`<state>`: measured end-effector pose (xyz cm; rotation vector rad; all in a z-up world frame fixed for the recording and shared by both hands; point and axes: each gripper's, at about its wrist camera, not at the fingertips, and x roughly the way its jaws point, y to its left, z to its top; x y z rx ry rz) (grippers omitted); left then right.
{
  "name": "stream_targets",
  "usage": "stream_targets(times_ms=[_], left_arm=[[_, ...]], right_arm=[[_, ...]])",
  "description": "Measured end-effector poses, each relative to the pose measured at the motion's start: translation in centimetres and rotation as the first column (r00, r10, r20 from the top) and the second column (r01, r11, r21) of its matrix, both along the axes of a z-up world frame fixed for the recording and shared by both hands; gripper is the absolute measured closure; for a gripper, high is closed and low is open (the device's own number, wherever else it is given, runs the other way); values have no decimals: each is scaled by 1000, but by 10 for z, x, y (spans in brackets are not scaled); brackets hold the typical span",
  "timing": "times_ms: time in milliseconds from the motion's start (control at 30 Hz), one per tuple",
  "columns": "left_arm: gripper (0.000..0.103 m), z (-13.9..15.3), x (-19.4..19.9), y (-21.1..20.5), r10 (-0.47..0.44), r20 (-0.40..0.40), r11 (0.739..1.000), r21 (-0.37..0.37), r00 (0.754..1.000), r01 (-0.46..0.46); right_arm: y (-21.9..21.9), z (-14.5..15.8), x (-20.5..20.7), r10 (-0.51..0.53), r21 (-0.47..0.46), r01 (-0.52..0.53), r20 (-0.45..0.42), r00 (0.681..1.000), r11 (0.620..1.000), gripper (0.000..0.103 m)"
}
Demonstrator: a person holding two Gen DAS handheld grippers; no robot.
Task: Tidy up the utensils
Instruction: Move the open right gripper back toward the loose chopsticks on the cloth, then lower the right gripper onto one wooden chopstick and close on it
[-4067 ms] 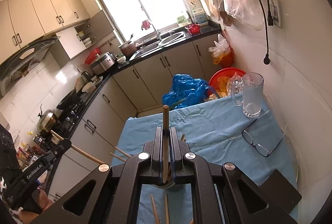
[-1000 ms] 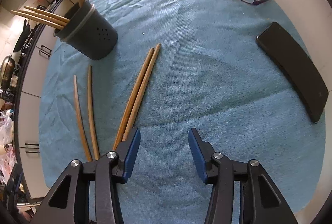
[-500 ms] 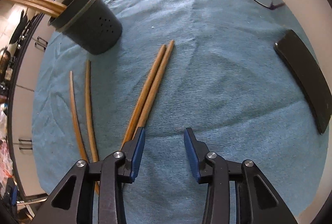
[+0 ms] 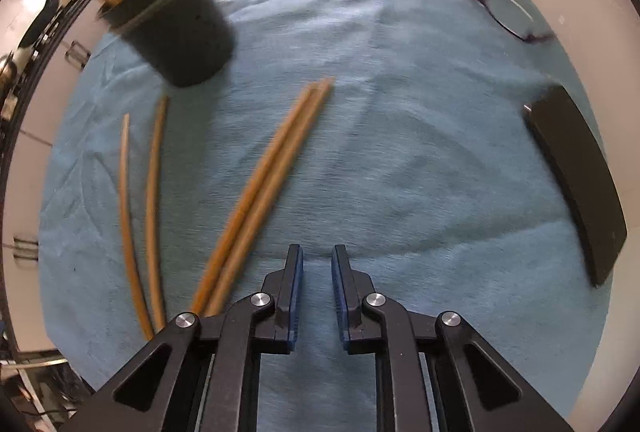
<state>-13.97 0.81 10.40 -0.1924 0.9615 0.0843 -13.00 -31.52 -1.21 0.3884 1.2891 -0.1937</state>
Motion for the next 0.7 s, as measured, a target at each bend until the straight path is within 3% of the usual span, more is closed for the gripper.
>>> stream_targets(times_ms=[100,200,400,700], left_arm=[[25,-6,7,-15,-50,-21,999,-4,999,50],[25,-10,13,-32,-105,-29,994,0,994,105],[25,-16,21,-50,-179,-43,984,4,983,179],[25,-18,33,-22,-161,-45,987,3,986,161]], right_arm=[[-26,-3,-8,-80,42,80,-10,997,996,88],[-48,-1,-11,-156,155,155,-5,988,976,86],[-50,3,8,-172,247,166,5,985,955,86],[-13,-6,45,-146,201,149,-28,989,968,86]])
